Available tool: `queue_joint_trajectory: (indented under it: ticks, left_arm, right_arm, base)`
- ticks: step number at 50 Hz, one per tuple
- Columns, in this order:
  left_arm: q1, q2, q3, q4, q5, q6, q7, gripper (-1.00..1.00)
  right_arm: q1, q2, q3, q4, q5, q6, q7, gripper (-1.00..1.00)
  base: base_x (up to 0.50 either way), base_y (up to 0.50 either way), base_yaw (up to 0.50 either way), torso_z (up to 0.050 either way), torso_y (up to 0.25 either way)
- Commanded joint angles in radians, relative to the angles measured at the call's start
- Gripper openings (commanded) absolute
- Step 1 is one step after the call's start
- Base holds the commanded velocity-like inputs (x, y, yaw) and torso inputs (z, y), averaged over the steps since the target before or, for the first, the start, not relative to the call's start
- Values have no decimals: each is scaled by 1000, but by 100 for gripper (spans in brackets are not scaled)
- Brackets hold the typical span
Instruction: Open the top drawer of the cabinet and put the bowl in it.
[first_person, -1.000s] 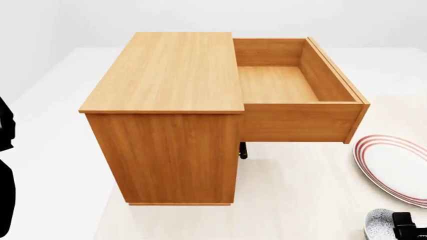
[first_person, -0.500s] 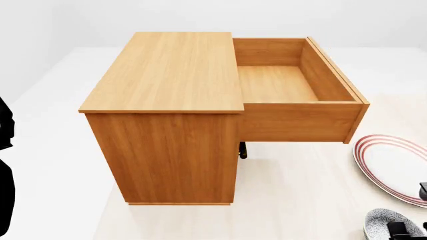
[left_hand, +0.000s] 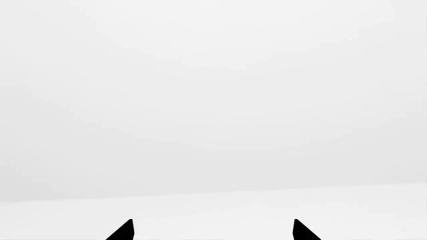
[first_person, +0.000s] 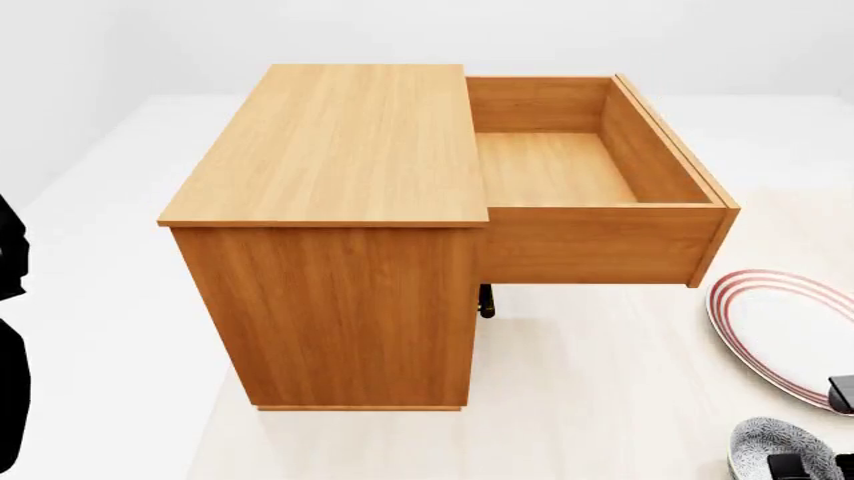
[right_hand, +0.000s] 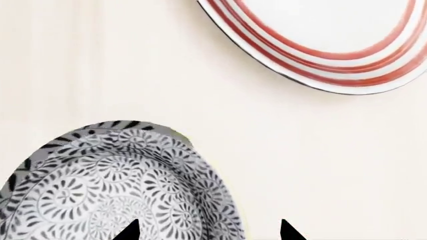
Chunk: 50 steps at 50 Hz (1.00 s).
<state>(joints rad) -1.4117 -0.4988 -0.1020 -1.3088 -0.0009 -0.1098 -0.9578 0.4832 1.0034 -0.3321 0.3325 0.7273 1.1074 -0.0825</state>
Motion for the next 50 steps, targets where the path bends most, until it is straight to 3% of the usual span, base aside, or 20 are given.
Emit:
queue_joint_trajectory:
  ticks: [1, 4, 5, 20, 36, 41, 50]
  left_arm:
    - [-1, 0, -4, 0, 0, 0, 2, 100]
    - [-1, 0, -4, 0, 1, 1, 1, 100]
    - [-1, 0, -4, 0, 1, 1, 1, 100]
    - [0, 0, -3, 0, 1, 2, 0, 100]
    - [0, 1, -6, 0, 0, 2, 2, 100]
    - [-1, 1, -8, 0, 0, 0, 3, 100]
    - [-1, 1, -10, 0, 0, -1, 4, 100]
  right_arm:
    - [11, -19, -28, 48, -22, -18, -21, 100]
    - [8, -20, -37, 49, -36, -33, -17, 100]
    - [5, -19, -38, 44, -43, -40, -9, -100]
    - [-33, 9, 14, -44, 22, -31, -11, -100]
    - [-132, 159, 289, -436, 263, 65, 143, -100]
    - [-93, 194, 343, -507, 325, 138, 199, -100]
    - [88, 190, 306, -500, 321, 216, 255, -100]
  base:
    - [0, 0, 0, 0, 0]
    - [0, 0, 0, 0, 0]
    - [0, 0, 0, 0, 0]
    - [0, 0, 0, 0, 0]
    - [0, 0, 0, 0, 0]
    - [0, 0, 0, 0, 0]
    - [0, 0, 0, 0, 0]
